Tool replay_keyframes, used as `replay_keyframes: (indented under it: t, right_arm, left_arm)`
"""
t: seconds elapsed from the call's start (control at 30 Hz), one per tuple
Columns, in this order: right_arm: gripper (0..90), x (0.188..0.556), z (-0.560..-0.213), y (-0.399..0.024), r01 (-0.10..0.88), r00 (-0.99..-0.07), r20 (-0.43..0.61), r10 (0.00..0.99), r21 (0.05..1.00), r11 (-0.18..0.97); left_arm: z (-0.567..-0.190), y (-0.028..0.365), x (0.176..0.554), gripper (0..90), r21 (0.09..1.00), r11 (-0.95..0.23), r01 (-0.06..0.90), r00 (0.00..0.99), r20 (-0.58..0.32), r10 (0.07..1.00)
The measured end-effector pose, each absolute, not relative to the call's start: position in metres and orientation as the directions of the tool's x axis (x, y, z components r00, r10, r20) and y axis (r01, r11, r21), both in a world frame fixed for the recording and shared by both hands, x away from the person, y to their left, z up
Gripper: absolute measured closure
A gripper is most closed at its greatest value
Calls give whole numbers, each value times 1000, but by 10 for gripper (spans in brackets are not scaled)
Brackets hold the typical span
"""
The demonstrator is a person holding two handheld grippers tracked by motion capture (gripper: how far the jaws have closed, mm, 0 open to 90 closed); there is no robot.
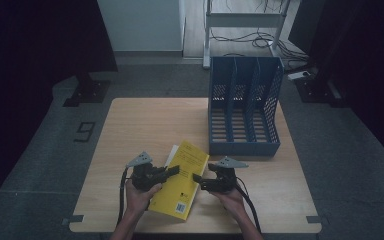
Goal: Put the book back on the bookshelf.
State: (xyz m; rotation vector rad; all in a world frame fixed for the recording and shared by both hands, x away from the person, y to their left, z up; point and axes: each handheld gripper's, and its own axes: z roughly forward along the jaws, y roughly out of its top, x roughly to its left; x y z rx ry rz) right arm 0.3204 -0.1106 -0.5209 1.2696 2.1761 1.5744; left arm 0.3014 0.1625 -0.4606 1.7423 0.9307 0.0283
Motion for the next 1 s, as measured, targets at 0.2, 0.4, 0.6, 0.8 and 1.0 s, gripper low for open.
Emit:
replay_keyframes:
  t: [0.2, 0.4, 0.6, 0.8, 1.0]
  right_arm:
    - [171, 322, -522, -112, 537, -625, 344, 701, 841, 66]
    - [162, 323, -523, -111, 544, -631, 366, 684, 838, 53]
    - [149, 323, -523, -110, 551, -635, 386, 670, 833, 43]
    - [142, 324, -525, -108, 577, -634, 428, 644, 816, 25]
    - [141, 324, -525, -108, 585, -631, 443, 637, 811, 15]
  left_arm:
    - [-460, 161, 301, 832, 820, -89, 565, 694, -414, 589]
    - [-457, 162, 299, 832, 821, -90, 564, 696, -414, 586]
    - [-454, 163, 297, 832, 824, -98, 558, 703, -405, 585]
    - [-454, 162, 298, 832, 818, -102, 566, 702, -413, 580]
    - [-454, 164, 298, 832, 816, -101, 569, 704, -419, 574]
